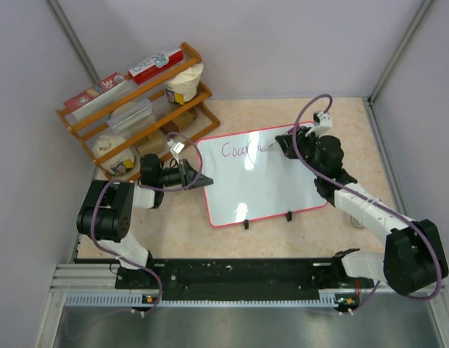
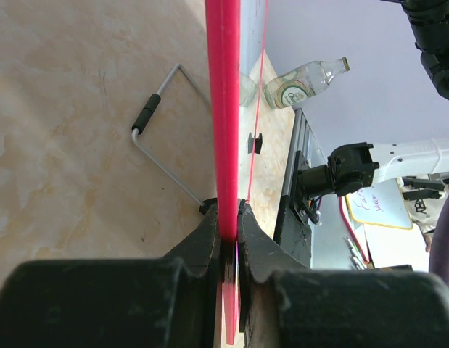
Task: Write a sentence on the whiteboard
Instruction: Write with the whiteboard marker on the whiteboard.
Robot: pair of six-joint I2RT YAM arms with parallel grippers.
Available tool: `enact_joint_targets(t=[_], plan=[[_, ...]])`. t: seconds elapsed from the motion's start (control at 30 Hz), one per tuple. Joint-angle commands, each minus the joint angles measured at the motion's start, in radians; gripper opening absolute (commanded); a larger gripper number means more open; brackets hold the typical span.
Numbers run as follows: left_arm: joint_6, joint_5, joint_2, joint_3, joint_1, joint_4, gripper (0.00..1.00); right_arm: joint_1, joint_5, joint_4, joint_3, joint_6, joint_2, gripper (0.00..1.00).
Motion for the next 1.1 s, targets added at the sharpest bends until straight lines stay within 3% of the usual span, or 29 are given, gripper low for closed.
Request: enact_joint_targets(t=[0.0, 0.6, 1.07], plan=[[0.087, -0.049, -0.023, 0.016, 0.000, 0.012, 0.00, -0.015, -0.001, -0.038, -0.026, -0.028, -0.021, 0.00], [0.087, -0.051, -0.025, 0.016, 0.000, 0.012, 0.00, -0.015, -0.060, 0.028, -0.062, 0.025, -0.010, 0.00], [0.088, -0.051, -0.025, 0.016, 0.000, 0.008, 0.00, -0.017, -0.080, 0.071, 0.004, 0.096, 0.034, 0.00]])
